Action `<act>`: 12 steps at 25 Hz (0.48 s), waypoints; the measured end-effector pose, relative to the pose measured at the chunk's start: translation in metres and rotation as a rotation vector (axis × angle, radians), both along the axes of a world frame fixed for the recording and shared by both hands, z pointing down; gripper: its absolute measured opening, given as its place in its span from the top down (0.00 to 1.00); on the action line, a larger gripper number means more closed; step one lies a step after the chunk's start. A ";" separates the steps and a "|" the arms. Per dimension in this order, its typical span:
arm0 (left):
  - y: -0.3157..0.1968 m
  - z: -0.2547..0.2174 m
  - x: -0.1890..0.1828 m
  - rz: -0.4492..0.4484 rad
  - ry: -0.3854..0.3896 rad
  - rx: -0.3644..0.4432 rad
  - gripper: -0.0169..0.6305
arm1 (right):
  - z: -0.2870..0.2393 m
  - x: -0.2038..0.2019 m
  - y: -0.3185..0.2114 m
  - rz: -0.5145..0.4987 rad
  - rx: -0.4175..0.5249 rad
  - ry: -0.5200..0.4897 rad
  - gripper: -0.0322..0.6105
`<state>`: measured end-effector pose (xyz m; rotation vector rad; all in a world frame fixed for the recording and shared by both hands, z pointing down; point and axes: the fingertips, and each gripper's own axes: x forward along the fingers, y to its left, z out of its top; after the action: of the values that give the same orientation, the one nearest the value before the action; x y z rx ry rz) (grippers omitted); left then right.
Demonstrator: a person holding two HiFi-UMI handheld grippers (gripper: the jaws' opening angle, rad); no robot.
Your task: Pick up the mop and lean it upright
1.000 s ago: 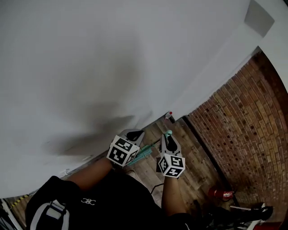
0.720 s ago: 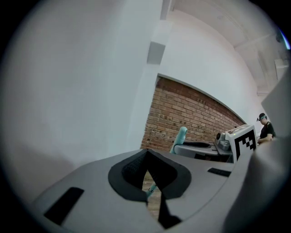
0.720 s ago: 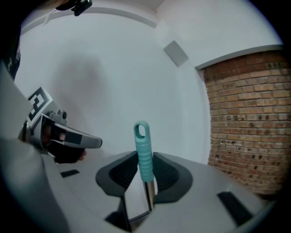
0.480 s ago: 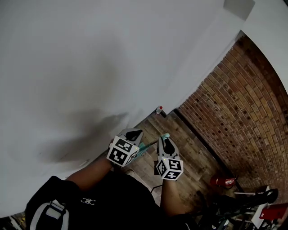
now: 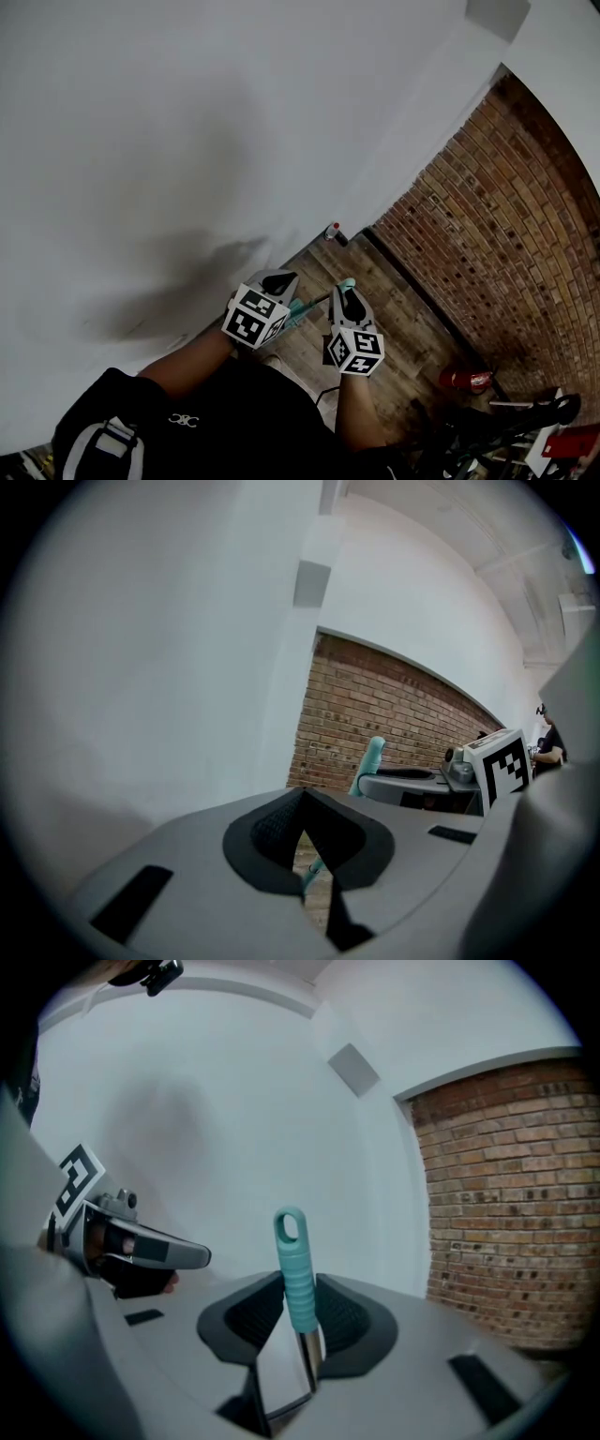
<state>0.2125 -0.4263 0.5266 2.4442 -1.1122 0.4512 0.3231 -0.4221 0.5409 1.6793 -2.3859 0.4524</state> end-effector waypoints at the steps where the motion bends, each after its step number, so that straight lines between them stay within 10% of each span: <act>1: 0.000 0.000 -0.001 -0.005 -0.001 -0.001 0.98 | 0.000 -0.002 -0.001 -0.005 -0.001 0.000 0.77; 12: 0.014 -0.006 -0.034 -0.106 -0.002 0.000 0.98 | 0.003 -0.042 -0.022 -0.118 0.009 0.021 0.77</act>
<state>0.1785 -0.4122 0.5210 2.3712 -1.2356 0.4206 0.2808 -0.4439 0.5435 1.5279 -2.4588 0.4037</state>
